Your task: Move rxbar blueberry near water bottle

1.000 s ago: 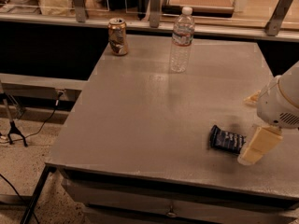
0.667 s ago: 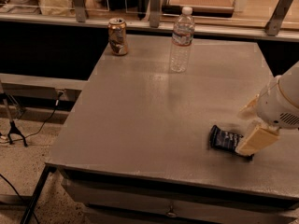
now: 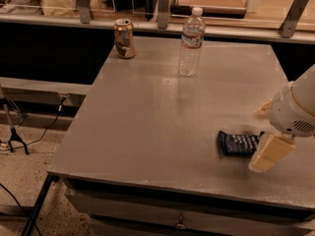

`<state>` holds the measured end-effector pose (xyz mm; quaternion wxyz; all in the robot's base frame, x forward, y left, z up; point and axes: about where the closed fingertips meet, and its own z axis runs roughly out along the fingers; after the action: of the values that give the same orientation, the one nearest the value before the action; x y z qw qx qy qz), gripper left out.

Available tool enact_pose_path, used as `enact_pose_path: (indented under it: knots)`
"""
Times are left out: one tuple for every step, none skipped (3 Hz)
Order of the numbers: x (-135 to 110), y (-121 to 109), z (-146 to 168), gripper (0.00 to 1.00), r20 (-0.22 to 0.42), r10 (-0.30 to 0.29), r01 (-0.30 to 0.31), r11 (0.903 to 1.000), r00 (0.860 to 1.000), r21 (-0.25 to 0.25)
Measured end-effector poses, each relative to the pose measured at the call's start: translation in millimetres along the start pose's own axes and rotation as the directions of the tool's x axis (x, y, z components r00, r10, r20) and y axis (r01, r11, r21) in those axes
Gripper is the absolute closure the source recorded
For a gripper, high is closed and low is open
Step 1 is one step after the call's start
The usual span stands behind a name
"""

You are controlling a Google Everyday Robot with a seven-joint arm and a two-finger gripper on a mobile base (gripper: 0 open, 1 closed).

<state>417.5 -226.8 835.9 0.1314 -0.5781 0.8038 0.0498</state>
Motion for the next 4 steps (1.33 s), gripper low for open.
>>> enact_pose_path:
  knots:
    - [-0.5, 0.8, 4.5, 0.00, 0.000, -0.011, 0.011, 0.9999, 1.000, -0.009]
    - [-0.6, 0.9, 4.7, 0.00, 0.000, -0.012, 0.012, 0.9999, 1.000, -0.009]
    - [-0.8, 1.6, 4.2, 0.15, -0.001, -0.013, 0.013, 0.9999, 1.000, -0.008]
    - [-0.9, 2.3, 3.7, 0.38, -0.002, -0.014, 0.014, 0.9999, 1.000, -0.007]
